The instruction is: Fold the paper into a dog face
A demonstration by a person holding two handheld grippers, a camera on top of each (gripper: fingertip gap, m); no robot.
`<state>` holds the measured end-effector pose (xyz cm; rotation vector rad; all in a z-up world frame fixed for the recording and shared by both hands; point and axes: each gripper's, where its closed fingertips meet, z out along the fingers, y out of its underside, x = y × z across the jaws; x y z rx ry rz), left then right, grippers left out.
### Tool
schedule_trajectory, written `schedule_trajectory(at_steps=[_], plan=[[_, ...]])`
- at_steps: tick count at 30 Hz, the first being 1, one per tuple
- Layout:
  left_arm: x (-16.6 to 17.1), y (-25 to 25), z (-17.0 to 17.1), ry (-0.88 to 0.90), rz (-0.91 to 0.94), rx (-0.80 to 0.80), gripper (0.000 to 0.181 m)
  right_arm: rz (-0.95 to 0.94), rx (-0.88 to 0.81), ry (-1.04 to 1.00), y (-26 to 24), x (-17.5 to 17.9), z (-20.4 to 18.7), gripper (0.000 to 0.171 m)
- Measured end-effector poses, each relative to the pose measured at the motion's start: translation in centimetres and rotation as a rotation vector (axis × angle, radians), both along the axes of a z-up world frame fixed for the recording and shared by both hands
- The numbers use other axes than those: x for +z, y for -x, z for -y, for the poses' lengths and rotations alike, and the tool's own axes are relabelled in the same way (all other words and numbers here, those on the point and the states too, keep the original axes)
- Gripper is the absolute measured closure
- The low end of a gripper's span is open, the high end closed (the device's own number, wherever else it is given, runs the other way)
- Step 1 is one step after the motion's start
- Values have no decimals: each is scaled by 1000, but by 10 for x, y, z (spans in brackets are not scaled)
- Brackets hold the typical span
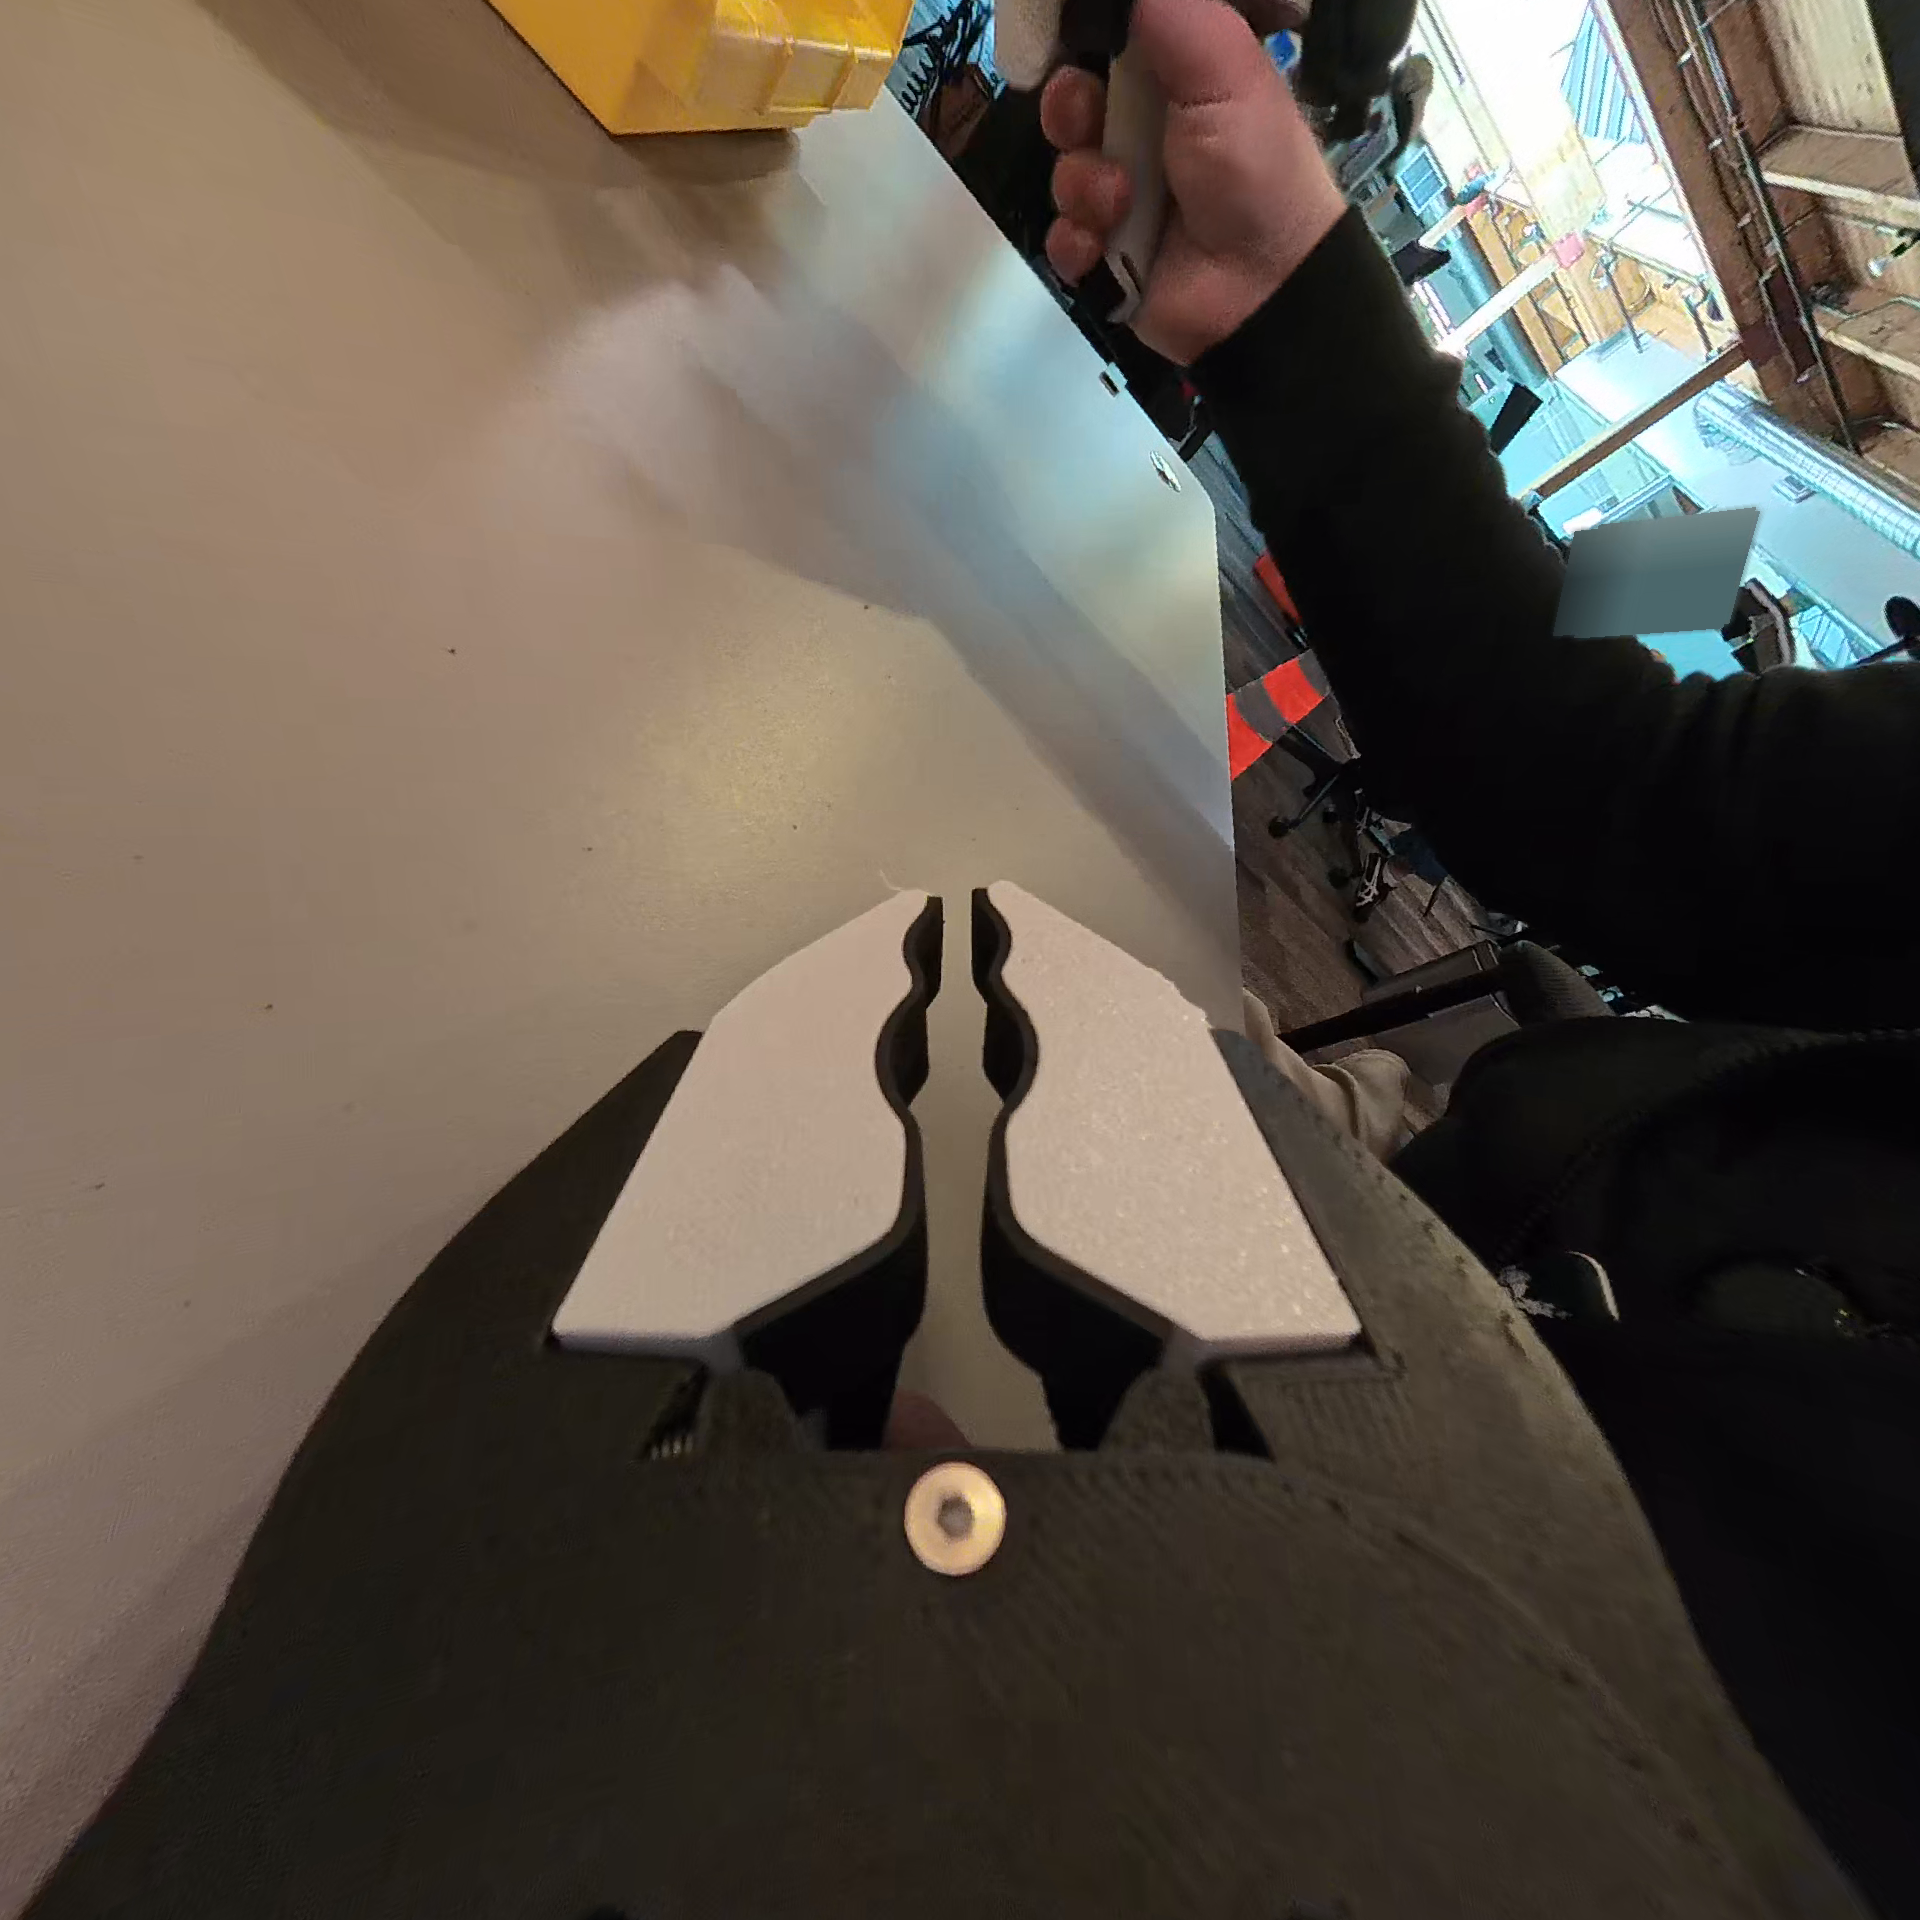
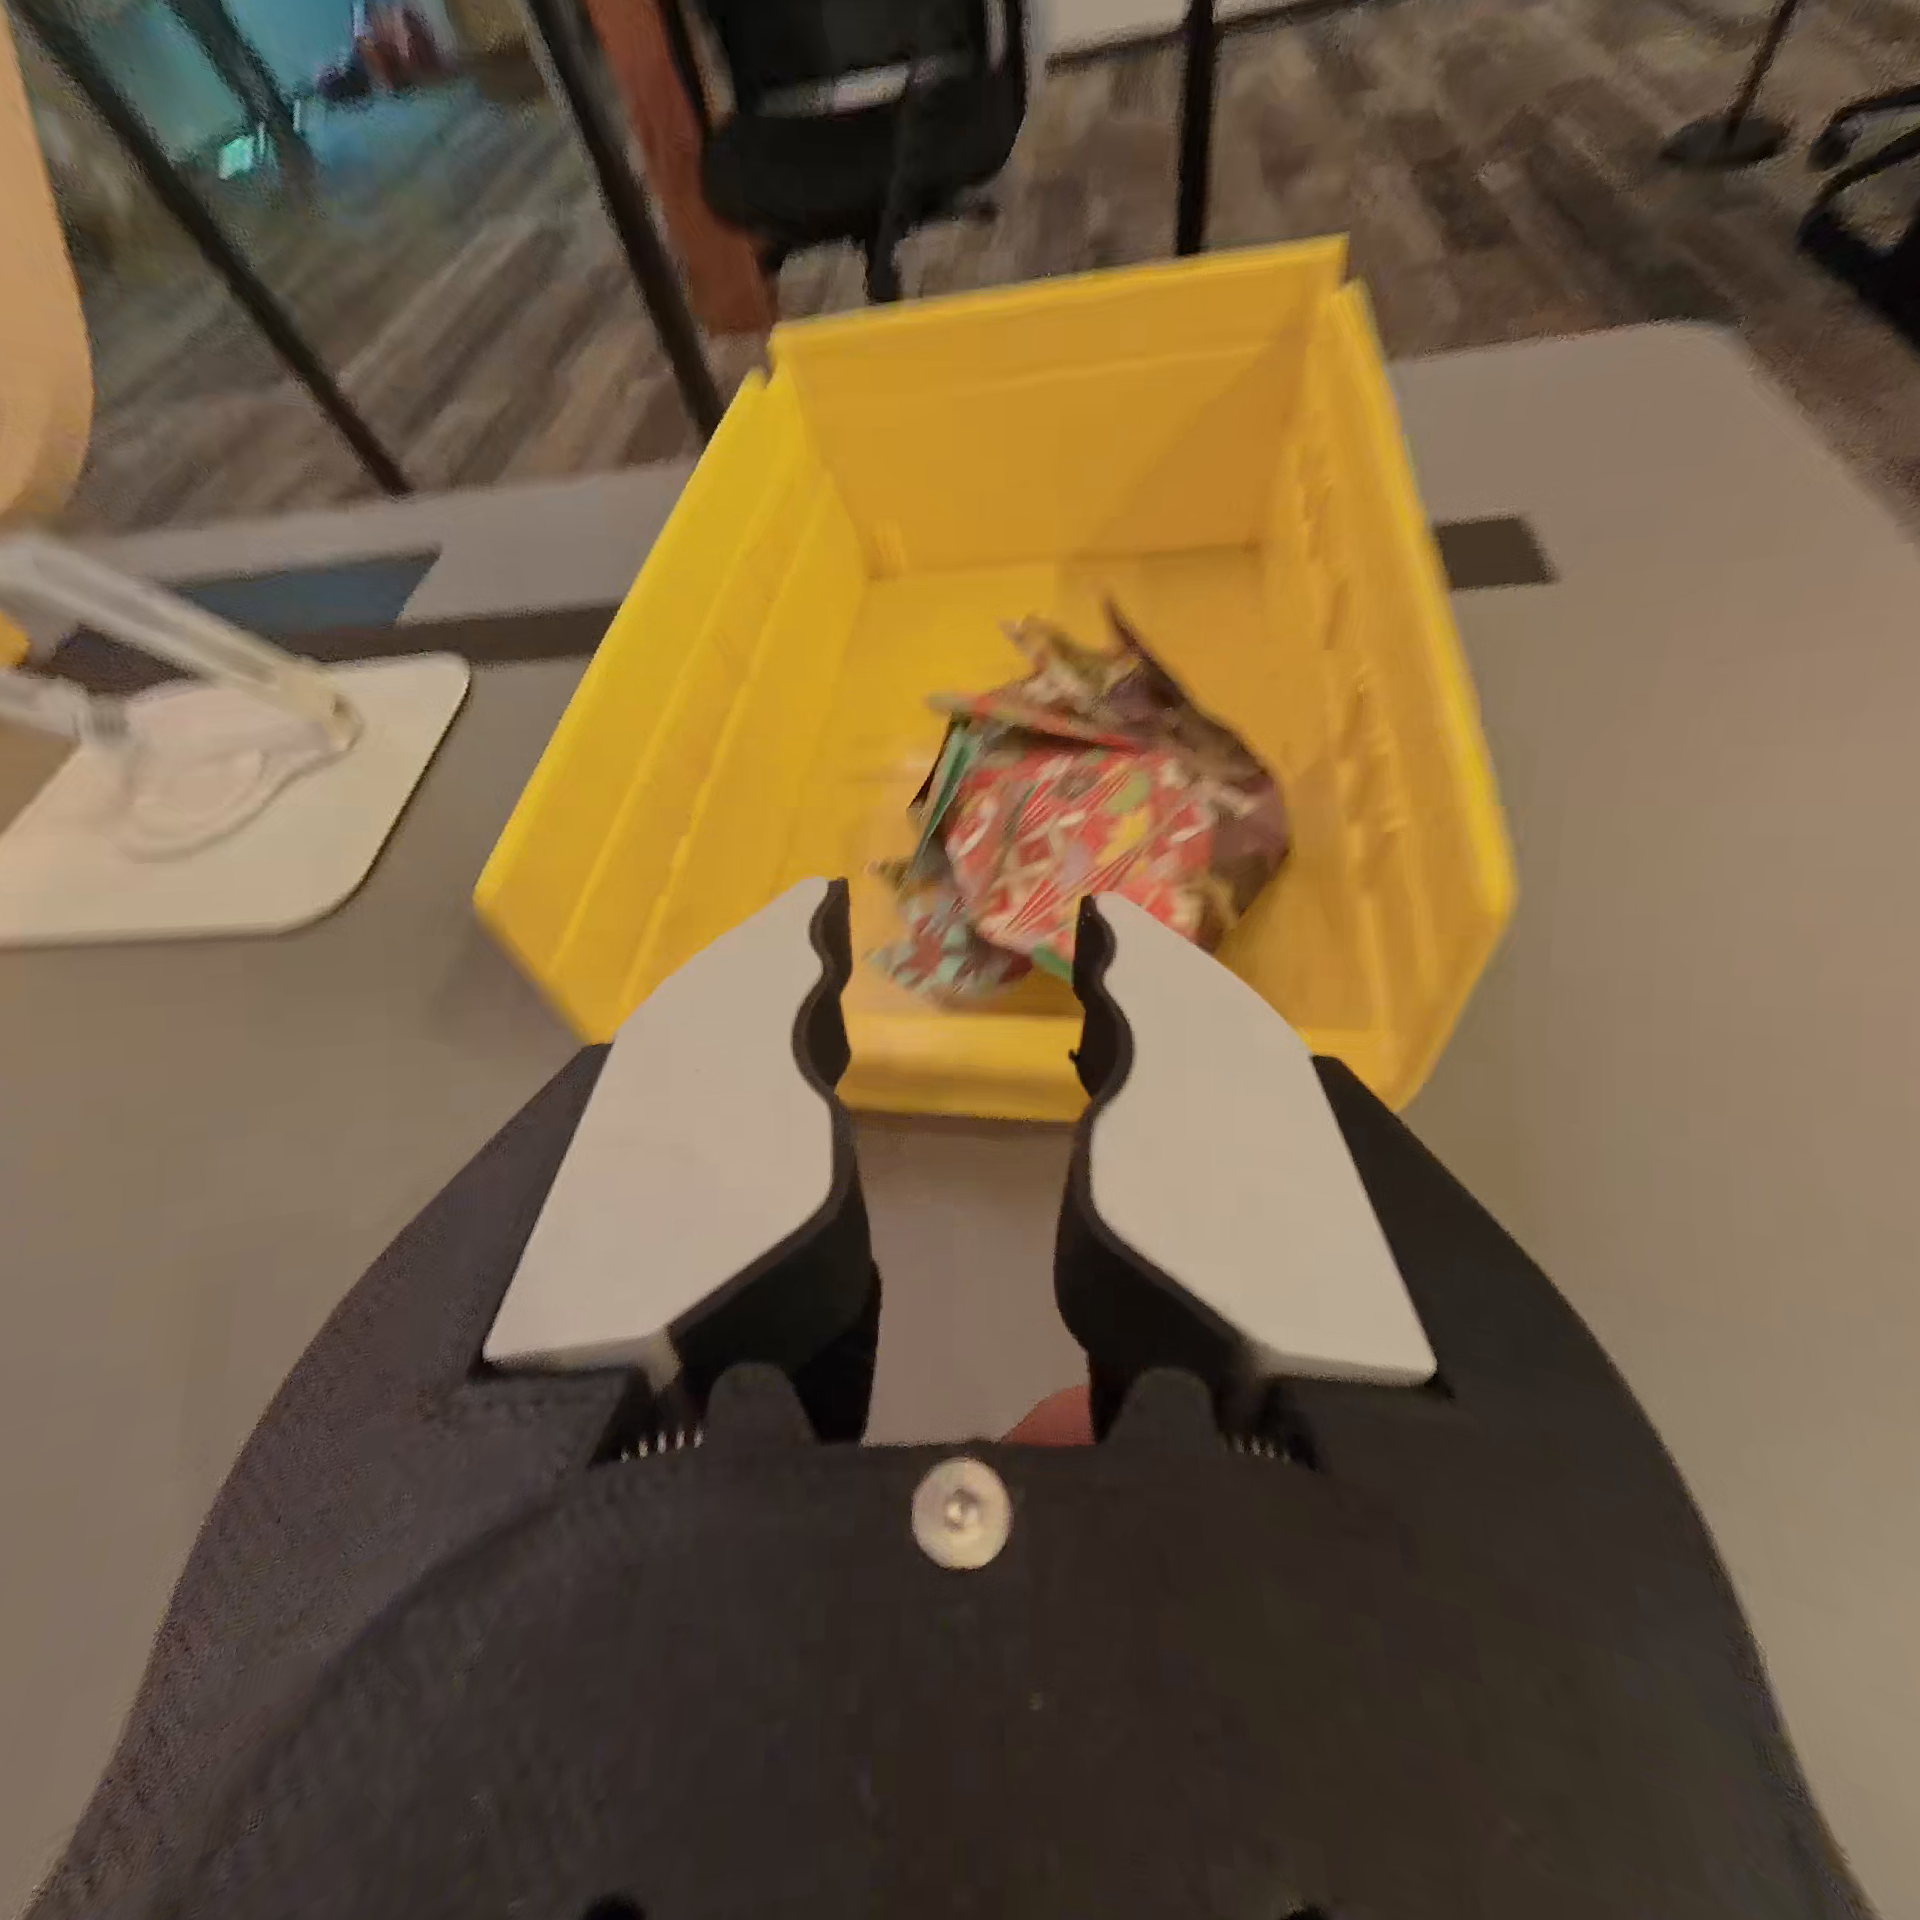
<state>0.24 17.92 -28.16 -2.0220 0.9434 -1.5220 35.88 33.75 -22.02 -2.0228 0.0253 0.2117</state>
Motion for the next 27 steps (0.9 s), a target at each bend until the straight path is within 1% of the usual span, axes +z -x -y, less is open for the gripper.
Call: schedule_trajectory(at_steps=[1,2,3,4,5,8,10,12,14,15,16,18,20,21,22,23,24,25,27], plan=[[0,0,0,-4,-3,4,176,13,42,19,12,-3,5,129],[0,0,0,-8,-5,6,175,27,78,5,25,-2,10,131],[0,0,-1,-12,-7,9,172,43,115,-3,40,-2,16,132],[-1,0,-2,-18,-13,23,168,54,159,12,57,-3,23,130],[-2,0,-5,-25,-22,44,161,64,213,37,76,-6,31,123],[-6,0,-10,-42,-60,89,129,156,347,118,129,-22,56,102],[-6,-1,-11,-75,-82,104,112,181,422,144,166,-31,72,76],[-11,0,-14,-132,-145,129,96,216,490,145,201,-38,86,58],[-16,2,-18,-216,-226,150,80,271,552,168,228,-50,96,53],[-19,4,-19,-259,-277,150,76,300,585,186,240,-55,101,49],[-23,6,-18,-295,-332,141,75,324,599,189,248,-58,104,47],[-26,10,-22,-365,-398,159,74,303,626,195,268,-60,111,53],[-29,12,-19,-373,-433,138,73,309,638,199,282,-67,117,54],[-32,16,-23,-411,-477,160,81,330,652,196,288,-72,119,53],[-34,22,-29,-466,-534,186,89,348,666,187,294,-77,121,48],[-37,25,-30,-497,-576,175,89,364,676,180,297,-81,122,45],[-40,27,-29,-505,-602,161,86,376,682,184,299,-85,124,44],[-41,28,-29,-500,-607,166,88,383,680,193,299,-89,125,40],[-43,27,-26,-449,-580,160,91,391,660,210,296,-96,126,37]])
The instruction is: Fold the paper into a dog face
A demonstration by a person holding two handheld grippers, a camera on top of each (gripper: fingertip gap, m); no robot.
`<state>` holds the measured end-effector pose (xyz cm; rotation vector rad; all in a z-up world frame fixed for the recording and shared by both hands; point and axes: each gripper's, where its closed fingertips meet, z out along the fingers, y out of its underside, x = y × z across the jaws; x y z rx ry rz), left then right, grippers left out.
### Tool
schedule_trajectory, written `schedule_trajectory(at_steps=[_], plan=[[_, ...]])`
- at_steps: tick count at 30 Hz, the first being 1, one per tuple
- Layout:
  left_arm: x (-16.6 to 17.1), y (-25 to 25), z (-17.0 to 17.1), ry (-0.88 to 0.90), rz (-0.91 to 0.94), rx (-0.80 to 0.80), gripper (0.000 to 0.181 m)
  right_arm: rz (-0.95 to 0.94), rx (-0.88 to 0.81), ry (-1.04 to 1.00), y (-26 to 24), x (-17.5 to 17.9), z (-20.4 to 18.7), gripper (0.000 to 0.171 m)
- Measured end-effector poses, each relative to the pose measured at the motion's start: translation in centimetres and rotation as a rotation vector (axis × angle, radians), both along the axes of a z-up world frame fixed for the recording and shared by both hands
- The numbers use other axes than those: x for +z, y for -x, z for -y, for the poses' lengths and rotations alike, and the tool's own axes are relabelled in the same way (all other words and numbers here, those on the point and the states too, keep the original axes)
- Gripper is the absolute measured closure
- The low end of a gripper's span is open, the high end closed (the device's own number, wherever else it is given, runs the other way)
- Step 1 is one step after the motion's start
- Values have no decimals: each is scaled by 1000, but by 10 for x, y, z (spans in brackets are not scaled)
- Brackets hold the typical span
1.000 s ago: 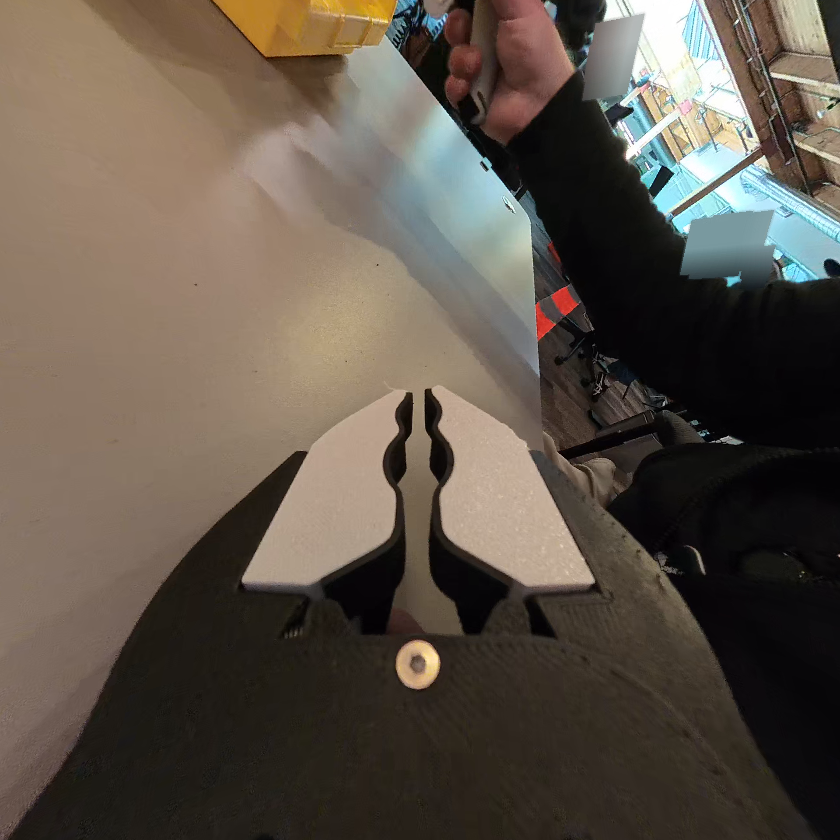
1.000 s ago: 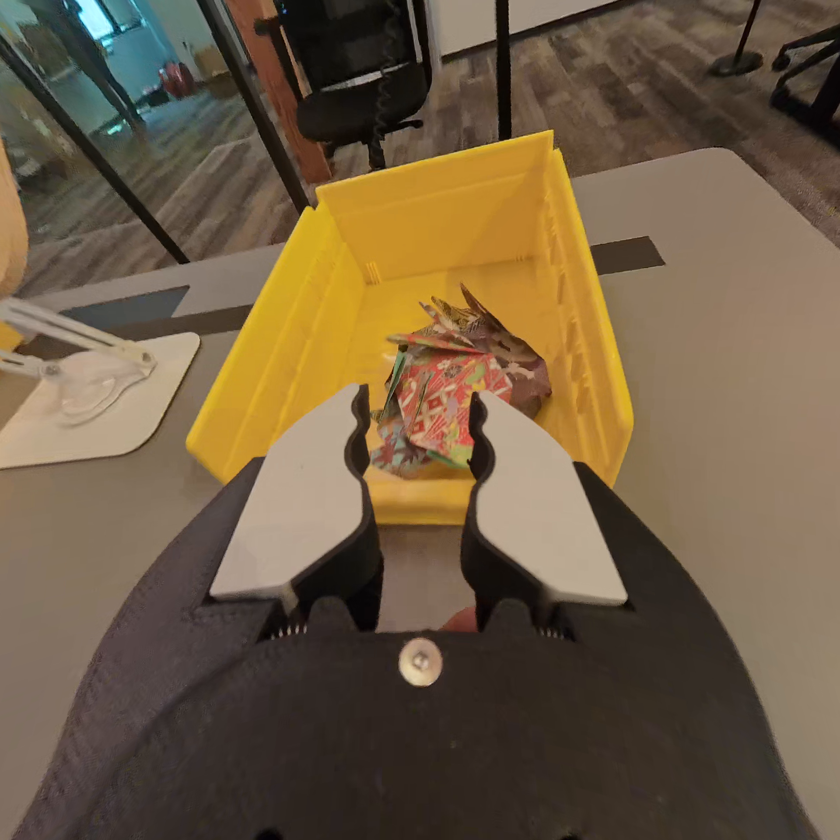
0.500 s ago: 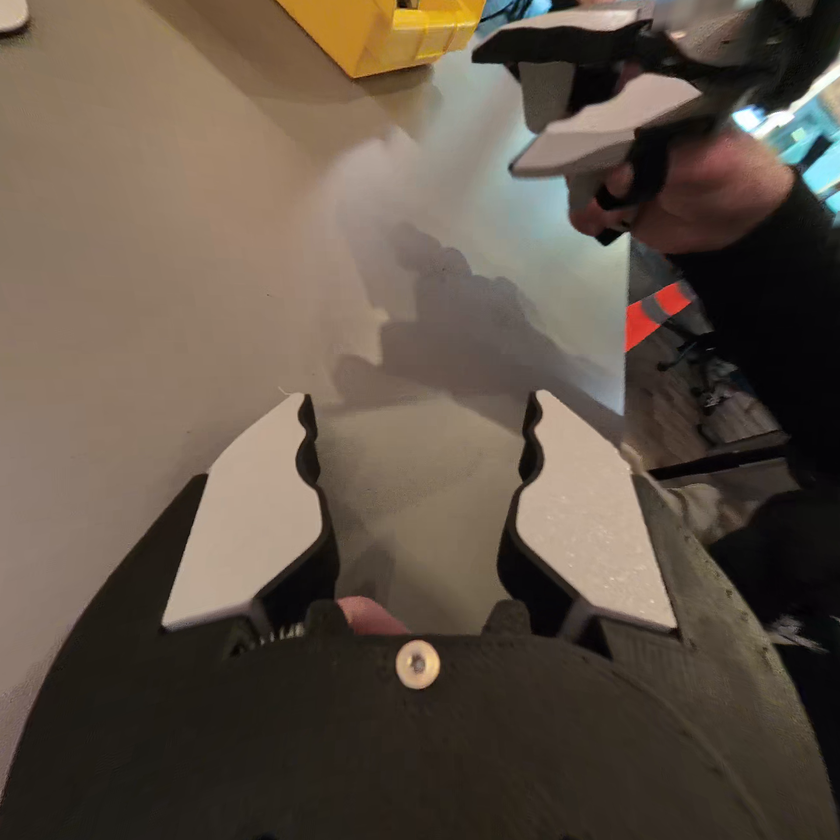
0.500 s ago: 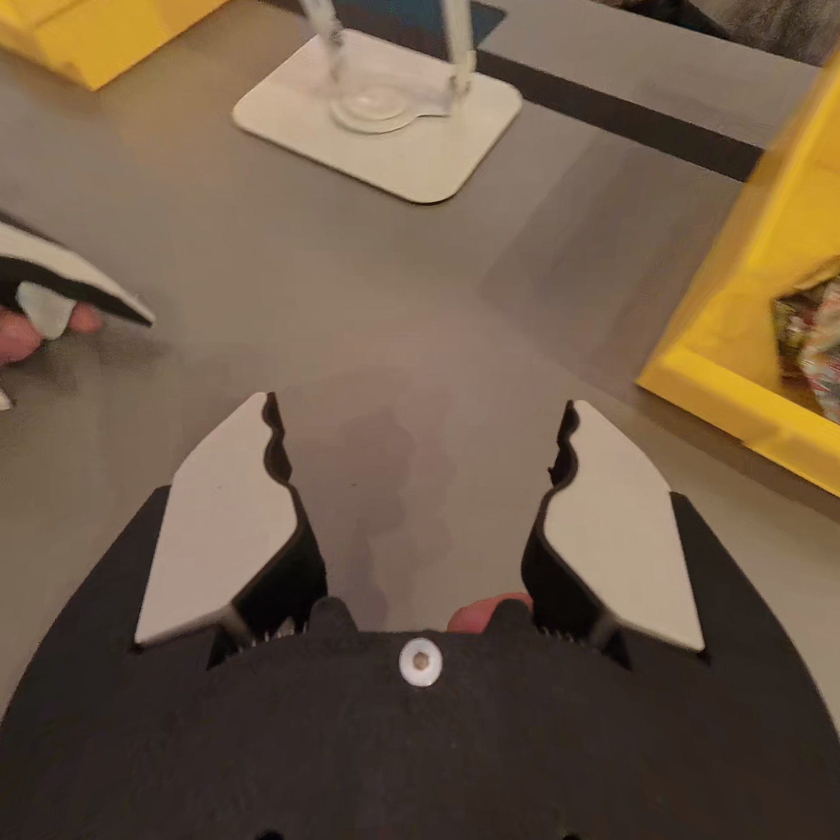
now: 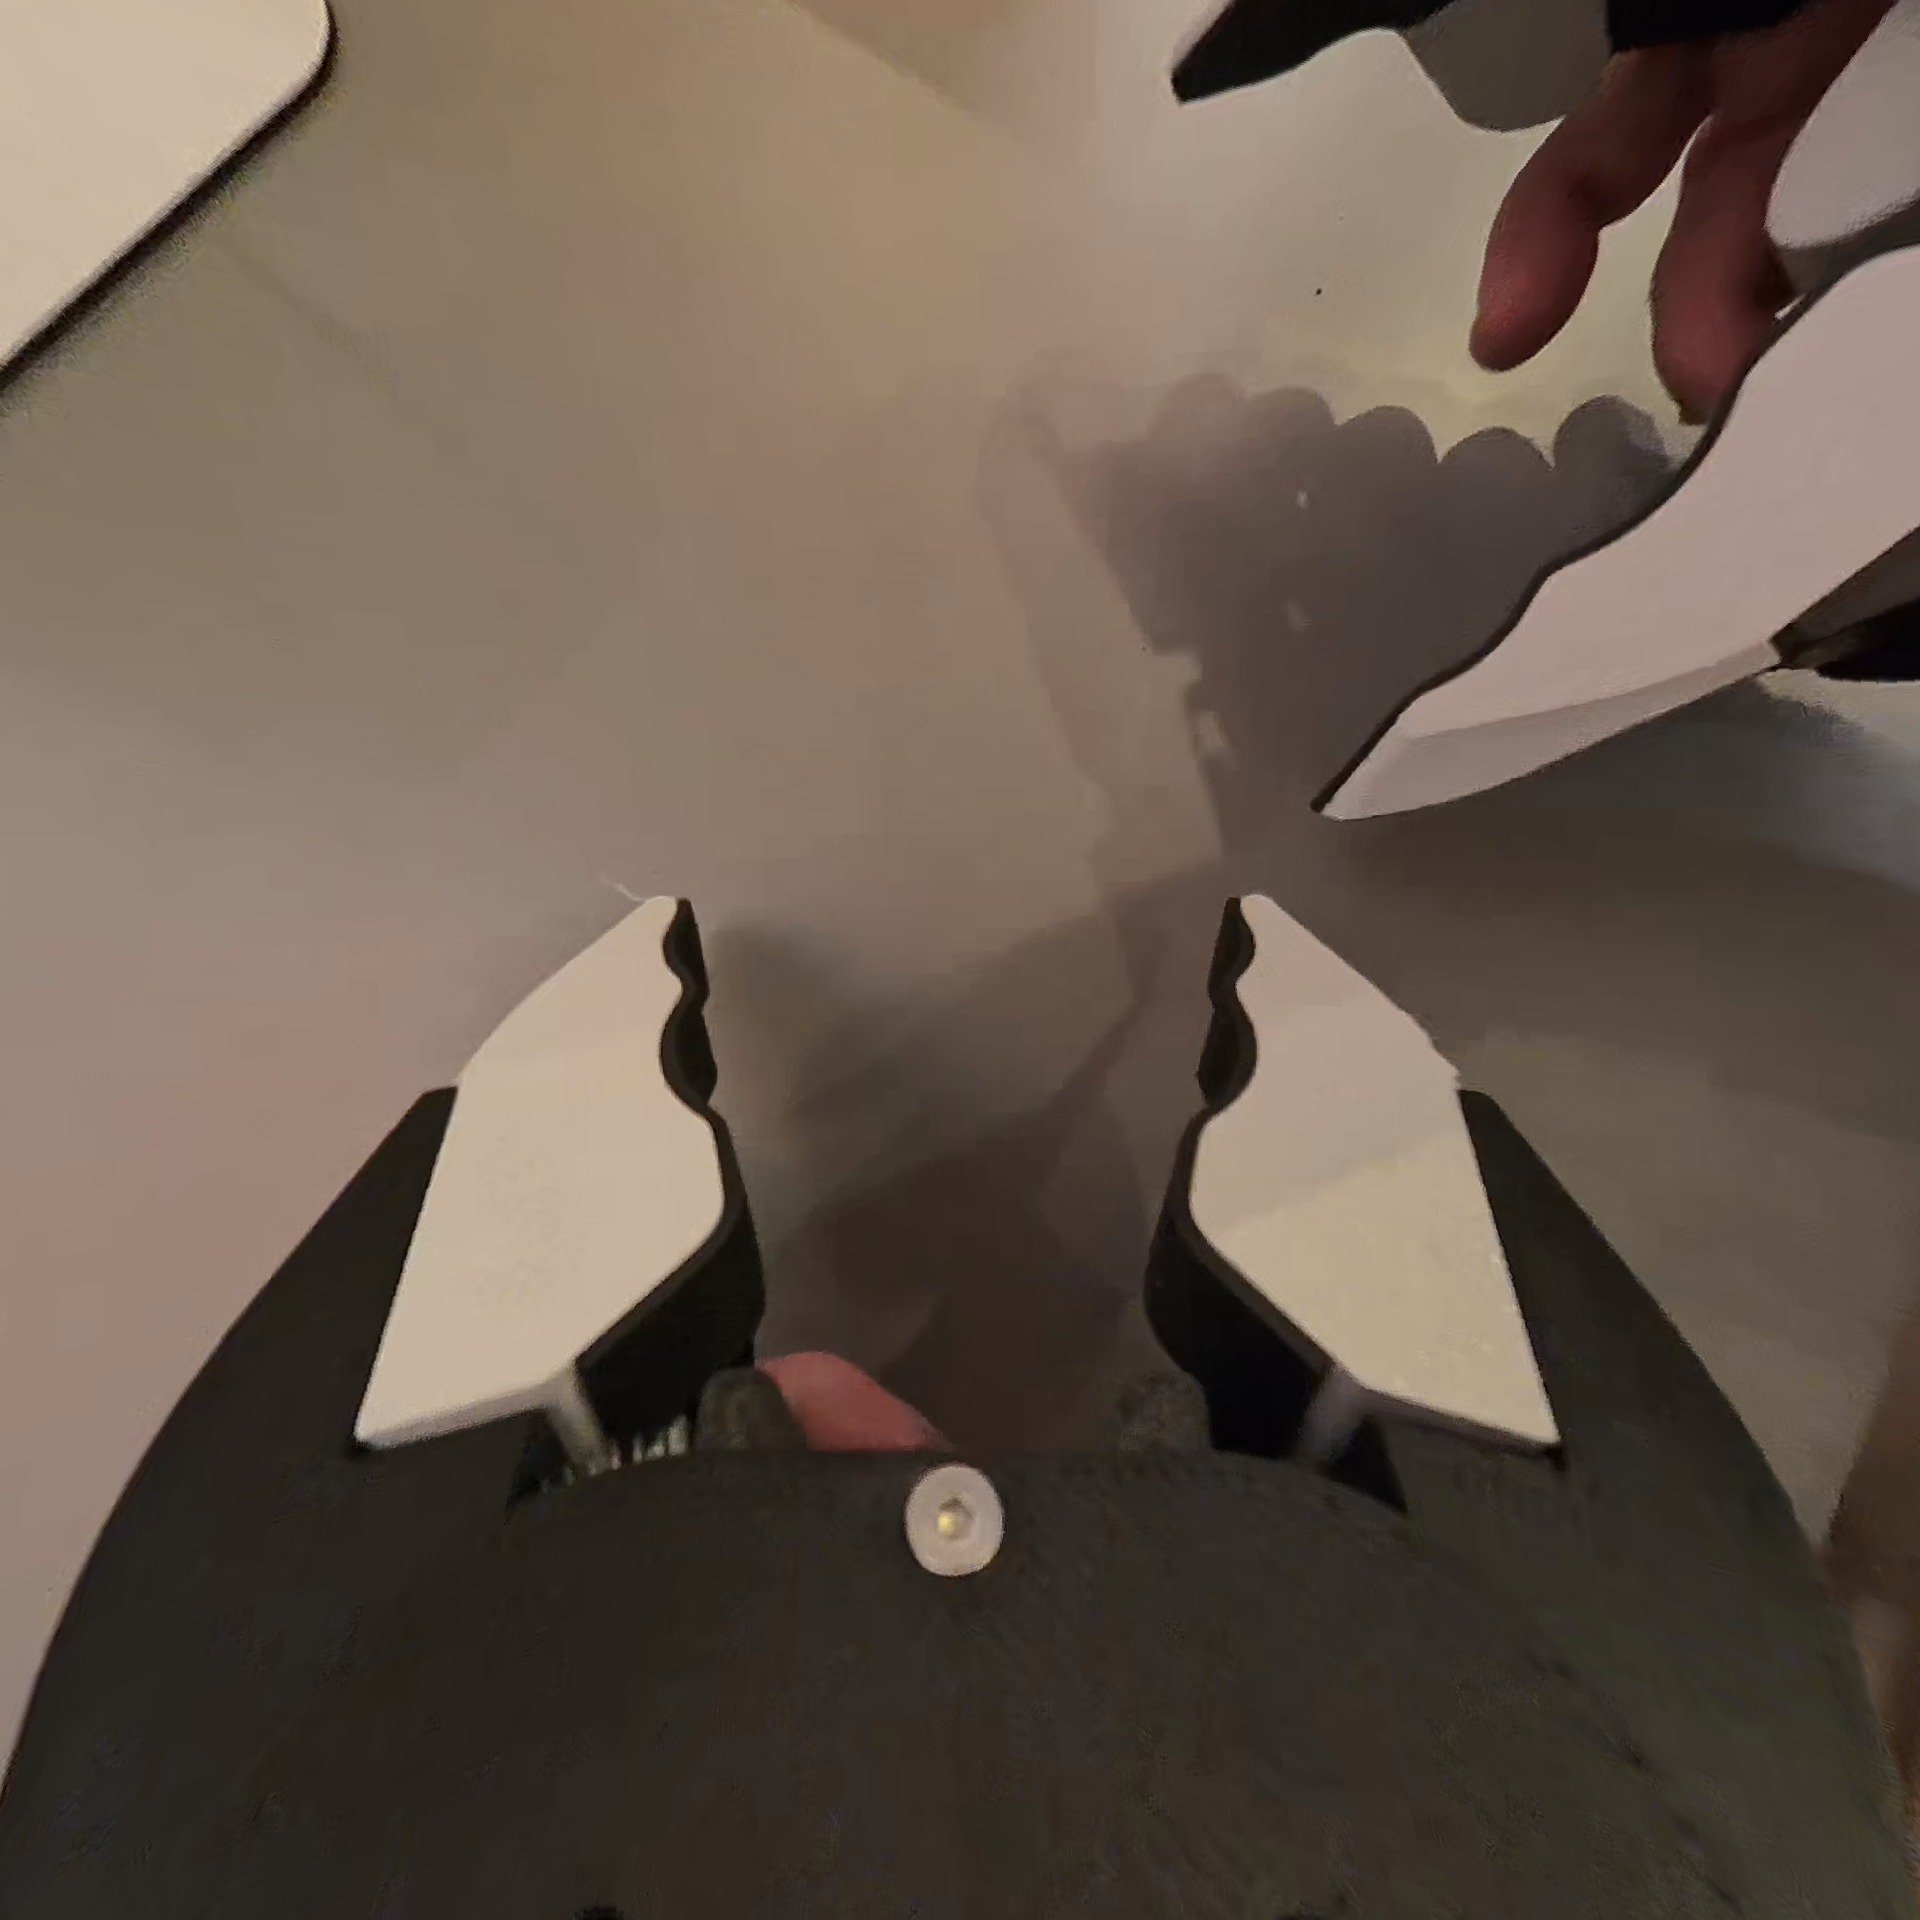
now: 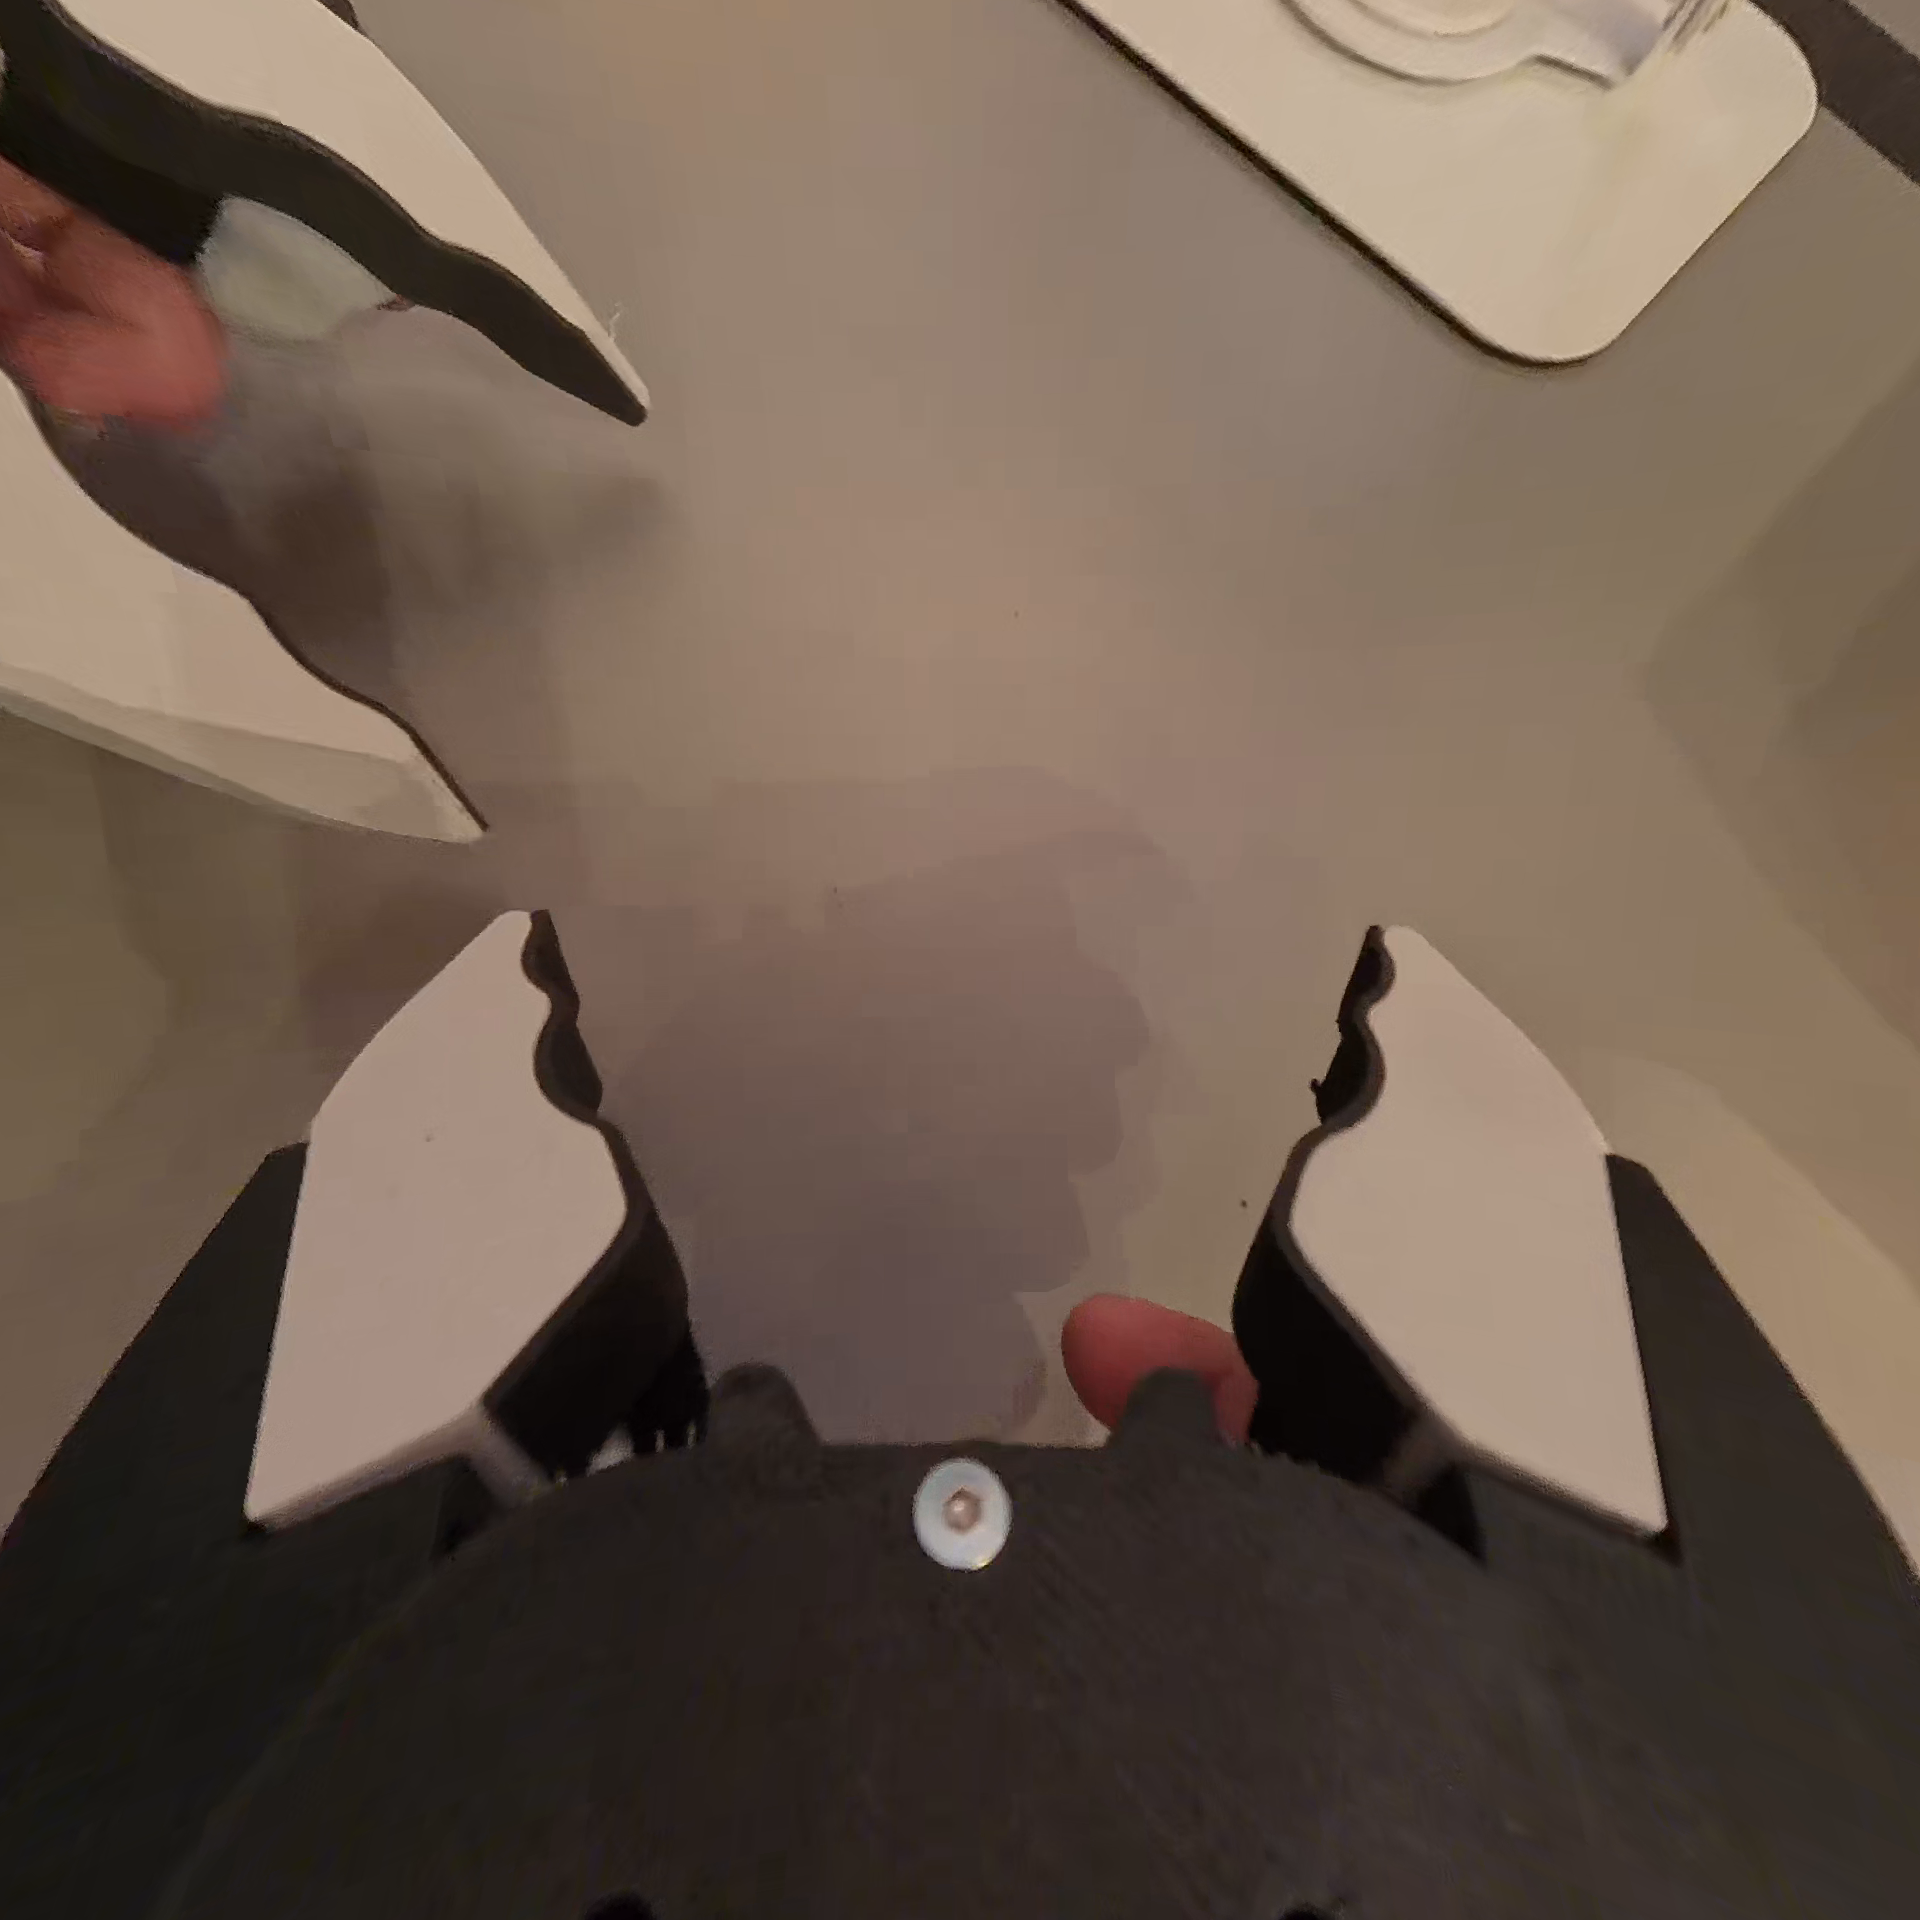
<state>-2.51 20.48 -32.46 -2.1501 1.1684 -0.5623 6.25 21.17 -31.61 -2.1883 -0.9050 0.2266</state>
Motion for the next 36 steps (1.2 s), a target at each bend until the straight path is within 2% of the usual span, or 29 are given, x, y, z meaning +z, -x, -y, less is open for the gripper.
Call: schedule_trajectory(at_steps=[5,9,12,13,16,18,20,22,24,25,28,30,31,32,33,34,36], plan=[[-6,15,-17,5,-34,104,104,23,-55,-15,-8,-15,-2,47],[-3,19,-21,-57,-56,105,118,2,-23,-31,-3,-12,0,54],[2,14,-16,-43,-19,93,122,-8,-42,-49,-6,-9,-2,69],[2,14,-15,-32,-21,100,124,-3,-58,-49,-8,-9,-3,67],[1,13,-12,3,-18,89,113,38,-19,-16,-7,-14,3,59],[-4,17,-9,35,-48,84,113,50,-63,-14,-10,-14,0,72],[-7,23,-14,-1,-81,113,114,50,-82,-9,-12,-14,-1,74],[-9,34,-25,-55,-121,188,133,46,-88,-1,-12,-15,0,76],[-9,38,-27,-43,-118,223,142,44,-94,5,-12,-15,1,78],[-10,38,-25,-23,-109,212,142,40,-98,7,-13,-15,1,78],[-3,29,-12,140,25,141,119,42,-102,1,-15,-15,0,75],[-1,32,-14,177,57,150,104,46,-108,-9,-18,-14,0,80],[-3,39,-19,140,30,168,106,30,-158,12,-22,-14,-1,94],[-6,47,-25,85,2,193,118,-2,-219,36,-27,-15,-3,116],[-8,55,-32,43,-19,233,136,-33,-240,34,-30,-15,-4,122],[-8,63,-34,51,-37,256,151,-50,-225,37,-29,-15,-2,117],[-9,80,-36,43,-97,279,165,-52,-141,56,-21,-15,6,83]])
